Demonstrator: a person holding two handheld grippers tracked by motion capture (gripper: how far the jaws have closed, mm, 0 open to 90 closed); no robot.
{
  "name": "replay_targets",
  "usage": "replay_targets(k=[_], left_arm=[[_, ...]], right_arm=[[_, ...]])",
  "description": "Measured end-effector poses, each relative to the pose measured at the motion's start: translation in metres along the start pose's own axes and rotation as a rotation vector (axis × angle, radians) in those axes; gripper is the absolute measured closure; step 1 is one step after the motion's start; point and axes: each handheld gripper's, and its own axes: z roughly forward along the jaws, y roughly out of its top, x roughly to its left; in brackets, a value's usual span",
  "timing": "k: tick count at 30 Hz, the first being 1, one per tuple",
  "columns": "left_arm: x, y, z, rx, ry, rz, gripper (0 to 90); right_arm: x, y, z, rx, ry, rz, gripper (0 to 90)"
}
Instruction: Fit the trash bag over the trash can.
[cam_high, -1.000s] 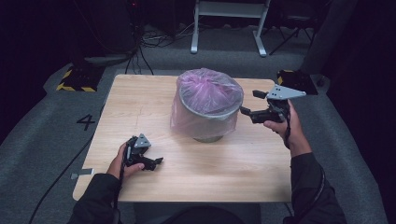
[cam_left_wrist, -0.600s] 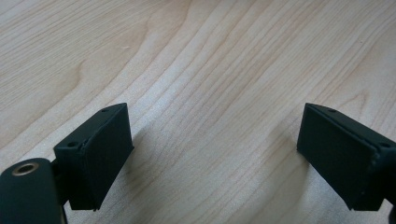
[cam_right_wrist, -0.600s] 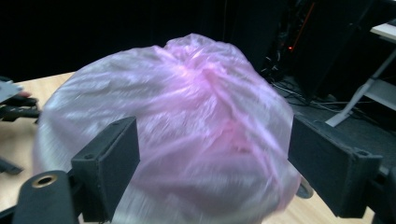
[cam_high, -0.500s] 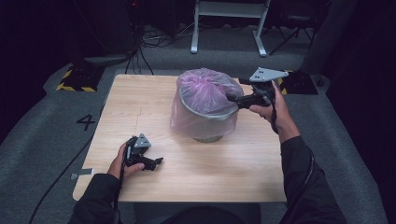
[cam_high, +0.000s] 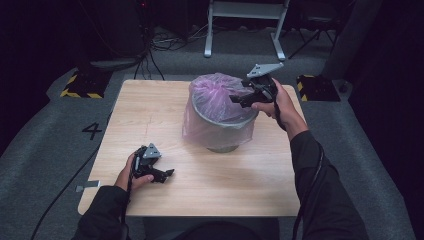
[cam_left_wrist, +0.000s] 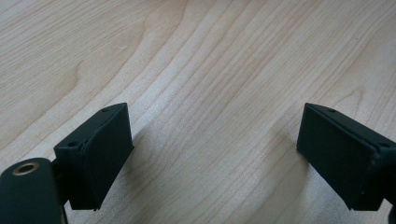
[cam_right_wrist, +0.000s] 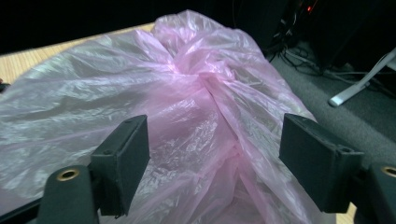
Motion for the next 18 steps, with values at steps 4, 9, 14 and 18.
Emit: replay_targets(k=[4,9,14,18], left_arm=[[0.0,0.0,0.0,0.003,0.0,0.005,10.4],[0.0,0.0,0.0,0.003,0.0,0.005,10.4],[0.0,0.0,0.0,0.003,-0.001,0.005,10.4],[0.0,0.0,0.0,0.003,0.0,0.005,10.4]], right_arm=[[-0.001,0.003,0.01,0.053,0.002,-0.013,24.9],[0.003,0.007,0.02,0.118,0.022,-0.044,25.0],[0.007,0.005,0.029,0.204,0.021,-0.091,26.5],[0.005,0.006,0.033,0.234,0.021,-0.073,26.4]])
